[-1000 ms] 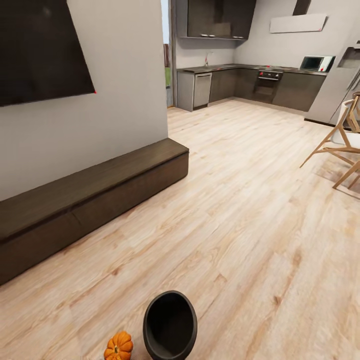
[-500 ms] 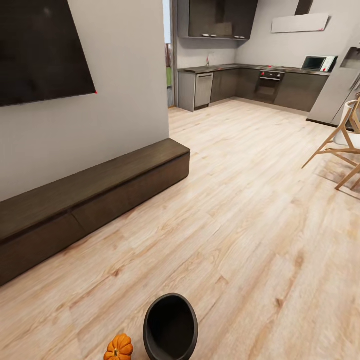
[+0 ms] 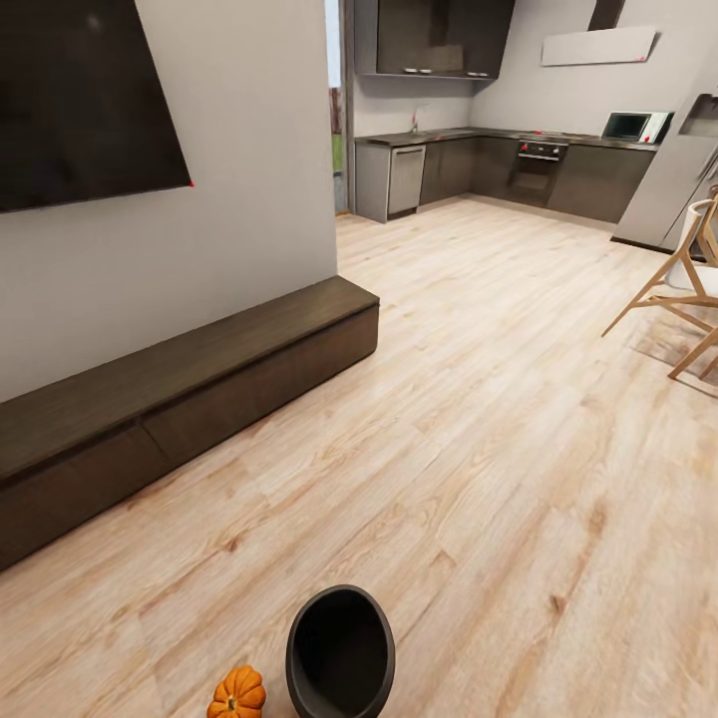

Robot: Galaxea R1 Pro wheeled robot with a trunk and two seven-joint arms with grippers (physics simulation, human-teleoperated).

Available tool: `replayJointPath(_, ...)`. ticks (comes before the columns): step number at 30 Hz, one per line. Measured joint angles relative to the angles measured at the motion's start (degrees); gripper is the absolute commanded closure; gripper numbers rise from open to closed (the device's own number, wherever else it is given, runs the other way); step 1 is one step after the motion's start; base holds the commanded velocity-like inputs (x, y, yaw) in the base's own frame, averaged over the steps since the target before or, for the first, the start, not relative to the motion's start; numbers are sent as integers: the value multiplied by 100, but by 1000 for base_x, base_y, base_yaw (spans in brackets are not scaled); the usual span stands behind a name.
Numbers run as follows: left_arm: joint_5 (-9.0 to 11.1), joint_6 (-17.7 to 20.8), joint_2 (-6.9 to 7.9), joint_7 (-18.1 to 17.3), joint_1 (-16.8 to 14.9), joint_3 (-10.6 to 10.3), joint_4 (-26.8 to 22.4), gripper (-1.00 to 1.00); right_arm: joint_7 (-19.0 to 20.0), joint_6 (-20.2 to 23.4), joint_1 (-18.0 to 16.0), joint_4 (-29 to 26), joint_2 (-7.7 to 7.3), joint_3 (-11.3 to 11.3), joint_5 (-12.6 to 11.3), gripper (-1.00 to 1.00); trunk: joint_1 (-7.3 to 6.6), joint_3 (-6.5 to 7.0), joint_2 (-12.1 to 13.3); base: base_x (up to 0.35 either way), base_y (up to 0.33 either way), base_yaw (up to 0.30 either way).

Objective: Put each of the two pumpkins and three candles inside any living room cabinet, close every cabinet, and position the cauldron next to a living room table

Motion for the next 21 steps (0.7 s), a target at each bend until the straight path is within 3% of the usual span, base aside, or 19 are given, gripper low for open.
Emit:
replayJointPath(4, 2, -6, 1, -33, 0, -1, -14, -100, 11, 9, 0, 1, 14, -1, 11, -100, 0, 0, 0, 0, 0, 0)
replayJointPath(7, -53, 193, 28, -31, -136, -26, -315, -100, 55, 158, -26, -153, -35, 33, 77, -100, 0, 0, 0, 0, 0, 0)
replayJointPath(8, -61, 415, 37, -28, -278, -29, -434, -100, 51, 279, -45, -313, -32, 32, 78, -100, 0, 1, 0, 0, 0, 0)
replayJointPath(9, -23, 1168, 76, -18, -603, 5, -692, -100, 21, 1237, -139, -894, -9, 27, 78, -100, 0, 0, 0, 0, 0, 0)
replayJointPath(10, -45, 1319, 75, -15, -1077, 2, -771, -100, 10, 1572, -192, -1244, -4, 26, 81, -100, 0, 2, 0, 0, 0, 0)
replayJointPath(11, -37, 1423, 75, -9, -1182, 6, -855, -100, 0, 1881, -228, -1561, -2, 23, 77, -100, 0, 1, 0, 0, 0, 0)
replayJointPath(16, -17, 1884, 69, 137, -1861, 108, -1245, -100, -166, 2995, -469, -2789, 54, 15, 42, -100, 0, 2, 0, 0, 0, 0)
replayJointPath(18, -7, 2072, 57, 238, -2104, 273, -1381, -100, -336, 3380, -699, -2977, 155, 12, 14, -100, 0, 1, 0, 0, 0, 0)
replayJointPath(21, -10, 2322, 44, 491, -2457, 720, -1729, -100, -676, 3874, -1123, -3113, 343, 11, -19, -100, 0, 1, 0, 0, 0, 0)
